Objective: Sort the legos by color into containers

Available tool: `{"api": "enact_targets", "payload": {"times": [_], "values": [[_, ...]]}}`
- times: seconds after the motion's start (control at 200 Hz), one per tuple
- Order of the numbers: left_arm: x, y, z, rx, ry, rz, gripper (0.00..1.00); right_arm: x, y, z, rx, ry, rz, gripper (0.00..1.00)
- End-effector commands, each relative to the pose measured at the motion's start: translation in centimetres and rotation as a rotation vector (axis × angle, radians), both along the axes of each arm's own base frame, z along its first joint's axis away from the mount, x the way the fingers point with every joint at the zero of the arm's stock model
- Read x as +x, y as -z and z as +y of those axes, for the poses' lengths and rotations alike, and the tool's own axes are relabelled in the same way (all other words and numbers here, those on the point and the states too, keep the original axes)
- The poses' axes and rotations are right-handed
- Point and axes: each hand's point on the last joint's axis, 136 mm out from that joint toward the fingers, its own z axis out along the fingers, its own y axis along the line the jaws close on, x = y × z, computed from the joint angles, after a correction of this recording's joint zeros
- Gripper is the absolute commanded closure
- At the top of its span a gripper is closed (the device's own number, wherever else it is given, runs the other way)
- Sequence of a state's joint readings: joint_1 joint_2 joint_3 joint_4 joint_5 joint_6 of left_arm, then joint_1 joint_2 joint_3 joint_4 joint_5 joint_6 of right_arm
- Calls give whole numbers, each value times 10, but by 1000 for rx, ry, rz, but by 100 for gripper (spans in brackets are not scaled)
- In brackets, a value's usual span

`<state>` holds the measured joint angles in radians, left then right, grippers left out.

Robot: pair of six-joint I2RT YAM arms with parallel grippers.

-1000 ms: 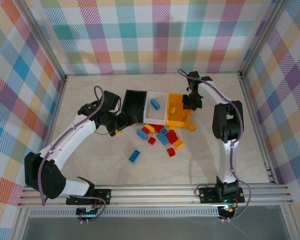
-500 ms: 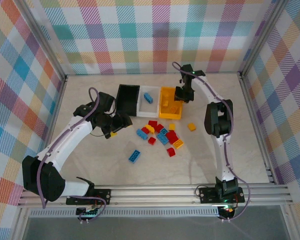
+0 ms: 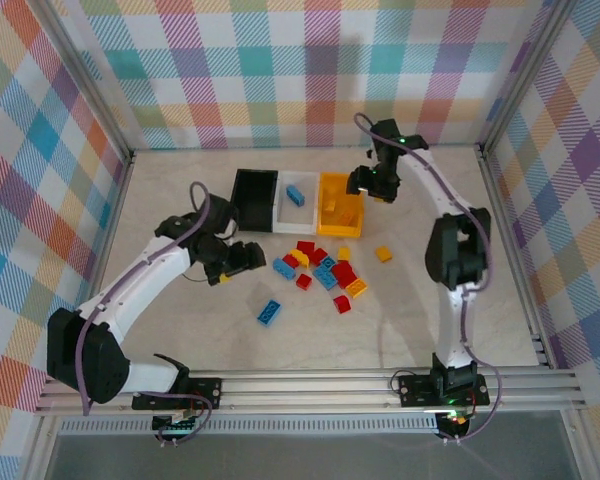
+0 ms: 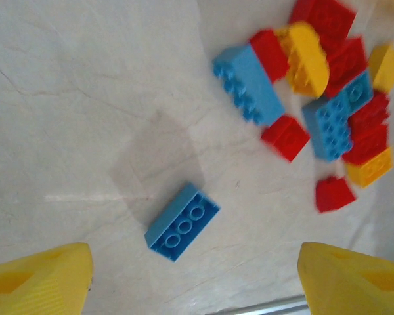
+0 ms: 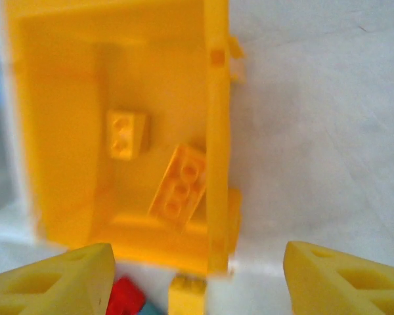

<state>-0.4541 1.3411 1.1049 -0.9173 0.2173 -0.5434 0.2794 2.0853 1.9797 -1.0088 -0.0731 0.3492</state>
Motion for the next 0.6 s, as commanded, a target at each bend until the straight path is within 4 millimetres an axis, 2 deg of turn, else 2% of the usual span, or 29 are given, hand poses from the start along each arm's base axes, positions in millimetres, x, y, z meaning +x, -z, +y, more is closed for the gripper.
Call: {"api": "enact_targets", "payload": {"times": [0.0, 0.135, 0.29, 0.435, 0.595], "values": [[-25, 21, -10, 83, 164, 40, 18, -35, -44, 0, 67, 1, -46, 30], [-42, 45, -27, 136, 291, 69, 17, -90, -33, -1, 143, 33, 30, 30], [-43, 65, -35, 183, 357, 72, 17, -140, -23, 1, 175, 52, 71, 30], [-41, 86, -43, 216, 407, 93, 17, -168, -19, 3, 176, 53, 92, 29], [-43, 105, -54, 261, 471, 103, 20, -182, -20, 0, 188, 70, 90, 29]]}}
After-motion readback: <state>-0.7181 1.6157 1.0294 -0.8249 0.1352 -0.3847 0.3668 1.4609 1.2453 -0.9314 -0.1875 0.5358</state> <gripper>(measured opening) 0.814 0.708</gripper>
